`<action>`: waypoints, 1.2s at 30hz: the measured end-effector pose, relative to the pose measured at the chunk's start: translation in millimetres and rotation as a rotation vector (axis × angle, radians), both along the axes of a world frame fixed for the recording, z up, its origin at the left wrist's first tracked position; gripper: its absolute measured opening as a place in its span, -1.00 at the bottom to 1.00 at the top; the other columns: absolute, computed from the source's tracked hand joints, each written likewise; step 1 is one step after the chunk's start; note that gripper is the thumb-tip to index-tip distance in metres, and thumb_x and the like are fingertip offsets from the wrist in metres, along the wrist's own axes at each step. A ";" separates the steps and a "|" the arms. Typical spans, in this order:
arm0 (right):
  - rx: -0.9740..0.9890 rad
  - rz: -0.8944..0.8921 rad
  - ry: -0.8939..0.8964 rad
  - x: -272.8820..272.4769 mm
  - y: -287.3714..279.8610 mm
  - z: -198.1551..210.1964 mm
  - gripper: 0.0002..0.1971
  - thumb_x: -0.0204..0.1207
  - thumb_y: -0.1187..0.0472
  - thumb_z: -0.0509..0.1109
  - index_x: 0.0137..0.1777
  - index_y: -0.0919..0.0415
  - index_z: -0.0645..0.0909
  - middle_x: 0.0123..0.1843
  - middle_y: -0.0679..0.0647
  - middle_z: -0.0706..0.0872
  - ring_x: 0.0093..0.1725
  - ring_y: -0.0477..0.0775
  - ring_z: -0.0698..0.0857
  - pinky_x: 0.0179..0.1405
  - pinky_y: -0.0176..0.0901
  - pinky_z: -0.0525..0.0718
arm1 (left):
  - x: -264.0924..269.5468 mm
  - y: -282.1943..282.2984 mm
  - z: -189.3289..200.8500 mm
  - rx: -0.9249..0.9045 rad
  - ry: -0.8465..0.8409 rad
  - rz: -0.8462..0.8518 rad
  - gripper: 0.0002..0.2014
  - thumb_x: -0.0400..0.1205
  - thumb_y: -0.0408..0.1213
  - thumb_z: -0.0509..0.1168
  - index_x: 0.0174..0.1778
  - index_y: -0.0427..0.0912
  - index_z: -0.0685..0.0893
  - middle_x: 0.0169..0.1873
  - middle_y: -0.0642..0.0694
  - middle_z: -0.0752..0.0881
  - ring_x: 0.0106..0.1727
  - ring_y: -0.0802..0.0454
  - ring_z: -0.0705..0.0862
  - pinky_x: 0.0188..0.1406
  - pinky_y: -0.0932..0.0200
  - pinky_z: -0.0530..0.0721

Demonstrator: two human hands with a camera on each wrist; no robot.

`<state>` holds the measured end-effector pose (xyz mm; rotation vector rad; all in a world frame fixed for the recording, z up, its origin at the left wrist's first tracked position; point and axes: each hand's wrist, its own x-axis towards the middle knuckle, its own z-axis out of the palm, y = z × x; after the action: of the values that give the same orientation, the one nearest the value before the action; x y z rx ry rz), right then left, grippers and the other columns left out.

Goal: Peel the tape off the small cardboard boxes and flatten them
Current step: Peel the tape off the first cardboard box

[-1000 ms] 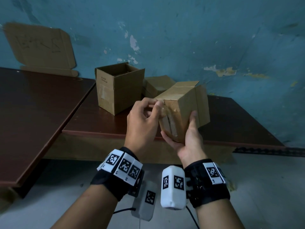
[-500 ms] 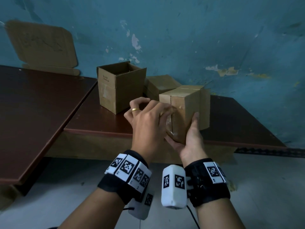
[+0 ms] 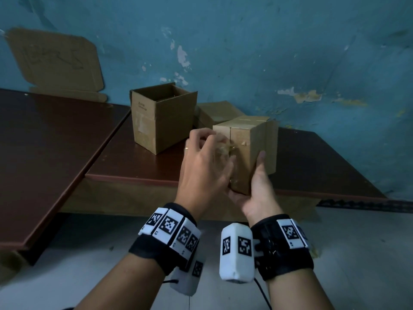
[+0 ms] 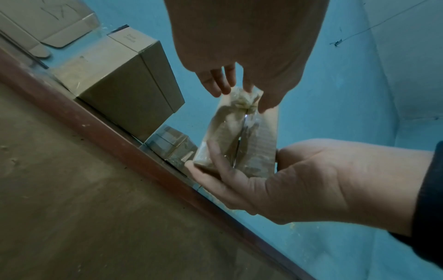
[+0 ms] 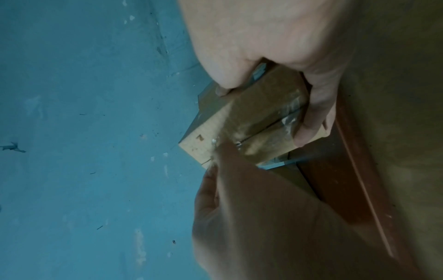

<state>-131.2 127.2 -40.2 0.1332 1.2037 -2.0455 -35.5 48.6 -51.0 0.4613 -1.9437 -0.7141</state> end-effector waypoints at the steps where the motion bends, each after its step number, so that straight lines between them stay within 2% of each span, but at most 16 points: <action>1: 0.002 0.006 0.002 0.5 0.0 0.1 -0.28 0.55 -0.44 0.43 0.39 0.18 0.69 0.19 0.33 0.86 0.13 0.38 0.86 0.10 0.44 0.87 | -0.2 -0.2 0.5 -0.013 -0.007 0.029 -0.62 0.62 -0.12 0.54 0.31 -0.16 0.73 0.38 -0.10 0.52 0.30 -0.05 0.63 0.26 -0.03 0.78; 4: 0.002 0.015 0.001 3.3 -0.3 2.3 -0.33 0.58 -0.42 0.43 0.29 0.22 0.69 0.16 0.37 0.84 0.08 0.38 0.86 0.13 0.45 0.87 | -1.4 -4.7 0.3 -0.012 0.045 0.052 -0.68 0.61 -0.28 0.61 0.26 -0.20 0.76 0.25 -0.08 0.59 0.16 -0.01 0.69 0.10 -0.07 0.81; 7: -0.019 0.017 -0.019 4.8 0.2 3.7 -0.33 0.59 -0.40 0.43 0.29 0.24 0.68 0.15 0.39 0.83 0.08 0.38 0.85 0.14 0.42 0.87 | -1.0 -4.8 -0.5 -0.066 0.077 0.055 -0.69 0.67 -0.34 0.56 0.32 -0.22 0.75 0.18 -0.07 0.69 0.13 -0.06 0.74 0.06 -0.15 0.80; 10: -0.013 0.025 -0.032 4.6 0.5 3.5 -0.29 0.57 -0.41 0.44 0.36 0.24 0.67 0.21 0.41 0.81 0.10 0.42 0.84 0.02 0.41 0.90 | 0.9 -1.8 1.5 -0.075 0.101 0.049 -0.69 0.73 -0.38 0.49 0.38 -0.20 0.67 0.13 -0.06 0.75 0.13 -0.07 0.74 0.07 -0.17 0.78; 13: -0.003 0.036 -0.030 4.2 1.6 4.2 -0.28 0.57 -0.43 0.43 0.37 0.24 0.67 0.21 0.43 0.80 0.07 0.44 0.85 -0.10 0.40 0.91 | 2.1 -4.6 1.8 -0.098 0.092 0.045 -0.85 0.79 -0.35 0.41 0.26 -0.20 0.73 0.08 -0.05 0.76 0.08 -0.06 0.70 0.03 -0.10 0.72; 15: -0.005 0.049 -0.027 3.4 1.3 3.3 -0.27 0.57 -0.44 0.42 0.37 0.24 0.68 0.19 0.43 0.82 0.04 0.43 0.86 -0.13 0.36 0.92 | 1.3 -6.8 0.0 -0.098 0.092 0.038 -0.88 0.80 -0.38 0.39 0.22 -0.22 0.78 0.07 -0.07 0.77 0.07 -0.06 0.69 0.03 -0.03 0.68; 18: -0.010 0.043 -0.049 3.7 0.6 2.2 -0.24 0.56 -0.44 0.44 0.42 0.23 0.66 0.18 0.44 0.83 0.09 0.43 0.86 -0.19 0.33 0.91 | -1.9 -4.8 -3.6 -0.079 0.076 0.017 -0.83 0.81 -0.42 0.35 0.25 -0.24 0.80 0.09 -0.11 0.75 0.11 -0.10 0.67 0.08 -0.01 0.64; 21: -0.005 0.034 -0.056 3.1 0.0 1.0 -0.26 0.58 -0.44 0.42 0.41 0.23 0.68 0.15 0.41 0.85 0.10 0.41 0.86 -0.24 0.27 0.91 | -4.0 -2.6 -4.1 -0.066 0.040 -0.014 -0.82 0.82 -0.34 0.33 0.30 -0.23 0.77 0.14 -0.13 0.70 0.14 -0.13 0.61 0.14 -0.03 0.60; 24: 0.001 0.052 -0.055 1.3 -1.7 -0.6 -0.23 0.56 -0.48 0.39 0.41 0.20 0.73 0.13 0.36 0.90 0.15 0.39 0.88 -0.17 0.27 0.92 | -2.8 0.9 -2.0 -0.062 -0.015 -0.062 -0.68 0.74 -0.17 0.48 0.35 -0.21 0.70 0.27 -0.14 0.56 0.25 -0.10 0.58 0.26 0.01 0.68; 26: 0.010 0.040 -0.051 2.2 -2.4 0.3 -0.26 0.56 -0.47 0.41 0.38 0.20 0.73 0.06 0.33 0.92 0.11 0.36 0.89 -0.21 0.25 0.92 | -2.9 0.8 -2.1 -0.056 -0.006 -0.049 -0.65 0.63 -0.26 0.59 0.27 -0.23 0.68 0.30 -0.18 0.49 0.27 -0.09 0.61 0.29 0.01 0.75; 28: 0.002 0.044 -0.033 4.6 -1.2 2.4 -0.32 0.60 -0.42 0.41 0.34 0.20 0.72 -0.07 0.33 0.91 0.00 0.34 0.91 -0.23 0.27 0.92 | -3.8 -2.1 -2.2 -0.048 0.013 -0.022 -0.71 0.61 -0.36 0.59 0.18 -0.24 0.68 0.25 -0.16 0.51 0.21 -0.09 0.63 0.20 -0.08 0.79; 30: -0.012 0.049 -0.028 6.5 0.6 4.1 -0.34 0.62 -0.41 0.40 0.35 0.21 0.70 -0.13 0.36 0.90 -0.14 0.33 0.93 -0.31 0.26 0.90 | -4.0 -6.1 -2.3 -0.056 0.009 -0.034 -0.78 0.66 -0.35 0.54 0.16 -0.22 0.69 0.17 -0.11 0.58 0.14 -0.12 0.65 0.07 -0.18 0.78; 32: -0.002 0.050 -0.027 6.6 1.6 5.1 -0.33 0.62 -0.41 0.39 0.33 0.22 0.69 -0.17 0.38 0.89 -0.23 0.32 0.92 -0.38 0.23 0.88 | -2.0 -7.9 -2.3 -0.087 0.016 -0.052 -0.84 0.72 -0.34 0.48 0.19 -0.20 0.72 0.14 -0.06 0.63 0.10 -0.10 0.67 0.01 -0.19 0.75; 34: 0.011 0.044 -0.024 7.1 2.5 7.2 -0.34 0.62 -0.41 0.40 0.29 0.23 0.70 -0.18 0.38 0.89 -0.18 0.35 0.91 -0.40 0.21 0.87 | 0.9 -6.5 -1.5 -0.132 0.029 -0.051 -0.88 0.77 -0.34 0.43 0.21 -0.19 0.74 0.13 -0.04 0.67 0.08 -0.06 0.68 0.00 -0.14 0.73; 36: 0.005 0.043 -0.031 7.4 3.0 8.3 -0.33 0.62 -0.40 0.41 0.32 0.24 0.70 -0.09 0.40 0.90 -0.12 0.38 0.90 -0.40 0.19 0.87 | 2.2 -2.9 -0.9 -0.187 0.025 -0.007 -0.88 0.79 -0.34 0.38 0.23 -0.17 0.74 0.11 -0.03 0.69 0.06 -0.03 0.66 0.03 -0.04 0.65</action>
<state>-123.8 130.2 -31.8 0.1390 1.1828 -1.9963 -33.4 45.7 -51.9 0.3290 -1.9670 -0.5337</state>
